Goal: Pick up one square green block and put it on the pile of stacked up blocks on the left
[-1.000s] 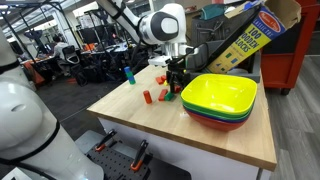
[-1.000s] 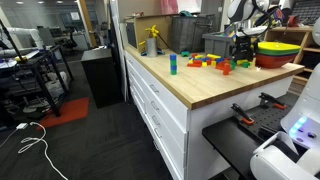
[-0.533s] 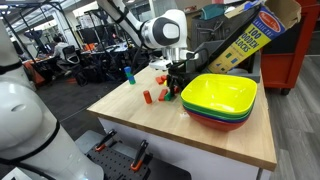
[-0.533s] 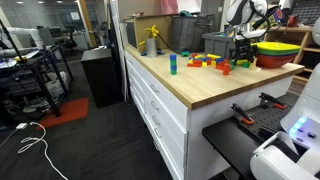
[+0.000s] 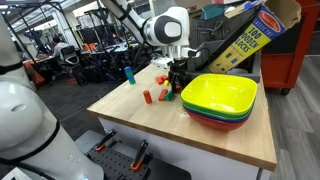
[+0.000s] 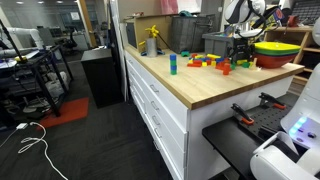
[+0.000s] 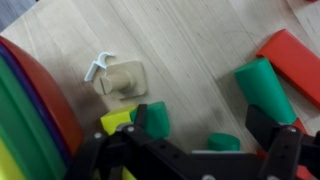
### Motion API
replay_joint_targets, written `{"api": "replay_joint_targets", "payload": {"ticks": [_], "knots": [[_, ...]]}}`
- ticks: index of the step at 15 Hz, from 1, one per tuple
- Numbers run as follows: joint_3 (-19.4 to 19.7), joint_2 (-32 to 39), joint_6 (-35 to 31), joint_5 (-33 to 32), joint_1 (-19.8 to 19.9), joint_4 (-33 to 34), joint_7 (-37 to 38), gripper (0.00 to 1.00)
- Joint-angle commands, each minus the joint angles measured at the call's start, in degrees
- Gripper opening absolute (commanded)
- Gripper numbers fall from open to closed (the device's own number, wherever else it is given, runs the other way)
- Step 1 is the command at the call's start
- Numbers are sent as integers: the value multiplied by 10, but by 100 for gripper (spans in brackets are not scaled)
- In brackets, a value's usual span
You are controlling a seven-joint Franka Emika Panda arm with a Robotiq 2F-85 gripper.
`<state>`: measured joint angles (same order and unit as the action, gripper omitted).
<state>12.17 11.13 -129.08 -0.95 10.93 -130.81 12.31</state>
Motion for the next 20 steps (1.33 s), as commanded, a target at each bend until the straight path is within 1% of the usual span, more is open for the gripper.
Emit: {"api": "replay_joint_targets", "payload": {"ticks": [1,7,10,15,18,20], "knots": [[-3,13,-5,18,4,14,-23,100],[-5,36,-18,30,7,13,-39,100],[-9,30,-3,65,12,8,-53,100],[-24,-18,32,135,8,-33,-107,100],[-40,-58,84,163,3,-66,-155,100],[-45,-82,114,174,-2,-80,-169,100]]}}
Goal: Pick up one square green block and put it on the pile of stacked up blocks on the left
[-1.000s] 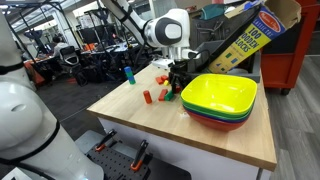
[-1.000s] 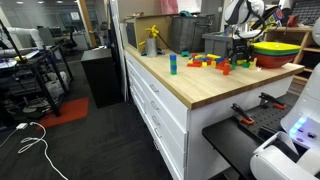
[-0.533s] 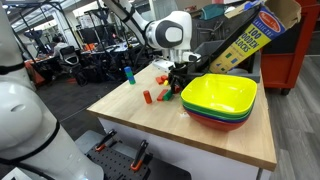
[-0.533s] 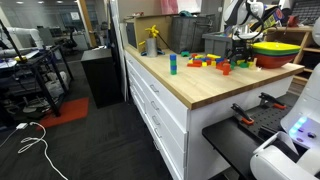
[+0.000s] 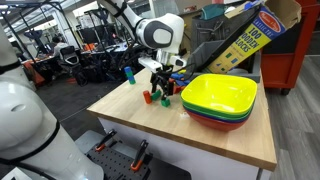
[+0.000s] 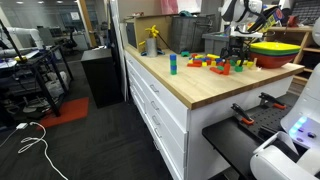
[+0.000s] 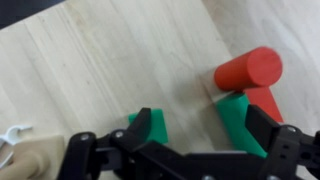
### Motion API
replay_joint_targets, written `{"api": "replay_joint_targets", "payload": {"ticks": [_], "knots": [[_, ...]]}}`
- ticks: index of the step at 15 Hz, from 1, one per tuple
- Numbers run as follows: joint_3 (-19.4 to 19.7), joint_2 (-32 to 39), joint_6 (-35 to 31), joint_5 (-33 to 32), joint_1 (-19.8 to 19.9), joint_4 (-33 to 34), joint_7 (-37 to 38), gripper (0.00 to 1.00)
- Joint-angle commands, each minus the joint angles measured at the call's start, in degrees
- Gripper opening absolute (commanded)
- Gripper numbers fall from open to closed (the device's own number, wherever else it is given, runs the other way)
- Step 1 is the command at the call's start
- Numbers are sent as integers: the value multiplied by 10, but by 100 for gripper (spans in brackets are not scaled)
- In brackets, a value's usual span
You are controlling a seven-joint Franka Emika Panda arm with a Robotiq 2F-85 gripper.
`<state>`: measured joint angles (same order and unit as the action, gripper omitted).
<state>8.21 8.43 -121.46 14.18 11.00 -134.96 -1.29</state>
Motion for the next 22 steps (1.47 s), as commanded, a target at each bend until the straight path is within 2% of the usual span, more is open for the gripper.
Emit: {"api": "replay_joint_targets", "payload": {"ticks": [1,9,17,22], "knots": [[-5,-66,44,24,-6,-43,-35,100],[21,-142,20,5,0,-38,-20,100],[44,-121,-54,-92,17,-58,-14,100],[44,-104,-85,-115,15,-77,-13,100]]}}
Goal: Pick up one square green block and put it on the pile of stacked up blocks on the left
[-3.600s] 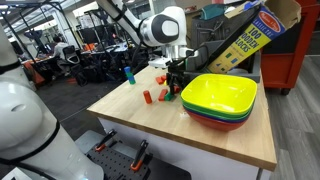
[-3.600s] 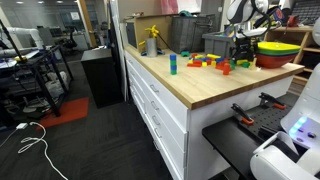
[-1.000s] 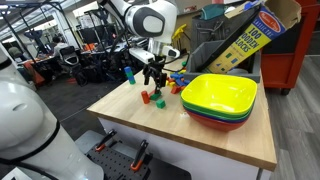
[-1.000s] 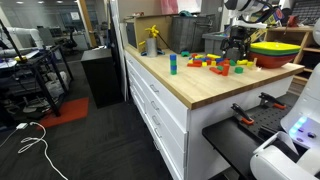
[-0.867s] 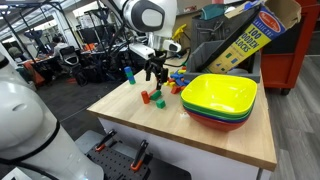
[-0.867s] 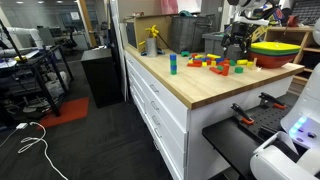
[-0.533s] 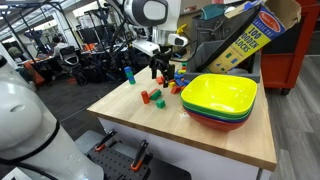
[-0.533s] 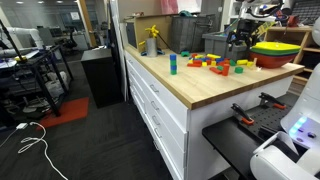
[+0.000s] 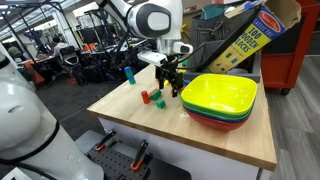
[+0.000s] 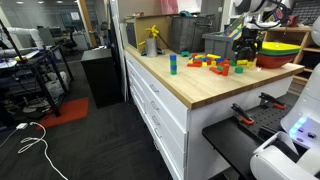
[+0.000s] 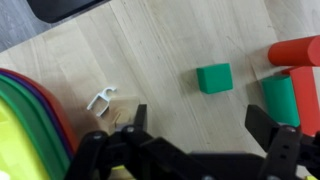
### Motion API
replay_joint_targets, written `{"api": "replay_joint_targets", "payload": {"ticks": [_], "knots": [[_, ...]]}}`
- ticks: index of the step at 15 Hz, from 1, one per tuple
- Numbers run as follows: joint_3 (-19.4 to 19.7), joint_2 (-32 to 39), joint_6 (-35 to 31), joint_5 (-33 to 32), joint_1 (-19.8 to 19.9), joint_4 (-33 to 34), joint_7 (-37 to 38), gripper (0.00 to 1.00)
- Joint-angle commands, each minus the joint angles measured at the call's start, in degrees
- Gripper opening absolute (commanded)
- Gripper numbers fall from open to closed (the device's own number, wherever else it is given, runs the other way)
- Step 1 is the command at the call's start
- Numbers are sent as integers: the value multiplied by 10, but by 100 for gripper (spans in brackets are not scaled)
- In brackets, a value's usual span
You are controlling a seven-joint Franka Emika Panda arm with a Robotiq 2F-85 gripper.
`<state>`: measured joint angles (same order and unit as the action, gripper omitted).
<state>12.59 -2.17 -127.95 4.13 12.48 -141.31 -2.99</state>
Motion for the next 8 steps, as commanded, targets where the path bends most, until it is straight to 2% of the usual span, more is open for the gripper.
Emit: {"api": "replay_joint_targets", "payload": {"ticks": [1,8], "knots": [[0,2,-20,-17,0,-16,2,100],[-6,-5,-13,-15,-7,-36,-10,100]]}}
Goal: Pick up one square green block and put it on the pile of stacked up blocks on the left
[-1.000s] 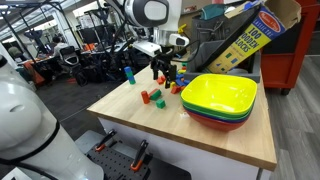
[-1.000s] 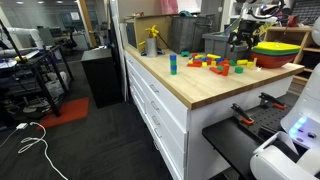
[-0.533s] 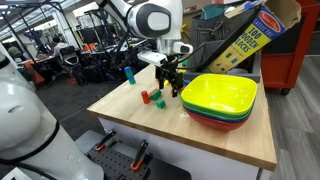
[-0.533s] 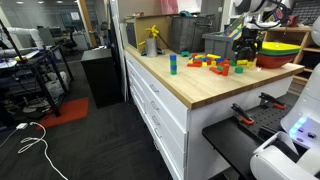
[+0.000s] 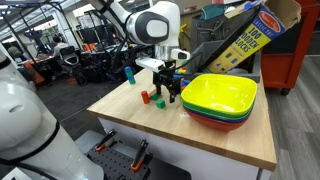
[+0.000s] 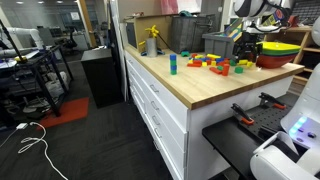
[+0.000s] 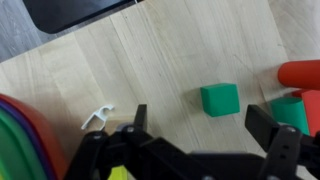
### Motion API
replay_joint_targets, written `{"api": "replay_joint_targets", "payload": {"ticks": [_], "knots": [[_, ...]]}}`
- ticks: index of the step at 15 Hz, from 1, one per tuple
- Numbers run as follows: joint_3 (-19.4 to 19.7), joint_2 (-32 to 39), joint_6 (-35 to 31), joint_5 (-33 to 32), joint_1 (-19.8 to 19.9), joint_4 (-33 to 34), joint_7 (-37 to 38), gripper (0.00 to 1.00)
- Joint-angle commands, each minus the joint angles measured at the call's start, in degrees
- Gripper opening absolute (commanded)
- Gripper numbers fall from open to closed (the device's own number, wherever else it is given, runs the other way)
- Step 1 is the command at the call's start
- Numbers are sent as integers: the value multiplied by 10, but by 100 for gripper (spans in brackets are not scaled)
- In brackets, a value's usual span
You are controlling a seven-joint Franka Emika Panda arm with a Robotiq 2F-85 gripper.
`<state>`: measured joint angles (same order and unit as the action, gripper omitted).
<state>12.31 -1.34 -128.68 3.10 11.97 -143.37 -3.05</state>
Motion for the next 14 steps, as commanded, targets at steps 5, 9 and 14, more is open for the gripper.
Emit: {"api": "replay_joint_targets", "payload": {"ticks": [5,9,14], "knots": [[-13,-8,-9,-6,-11,-23,-8,100],[-18,-1,-10,-9,-17,-25,-8,100],[-23,12,-18,-7,-22,-20,-7,100]]}}
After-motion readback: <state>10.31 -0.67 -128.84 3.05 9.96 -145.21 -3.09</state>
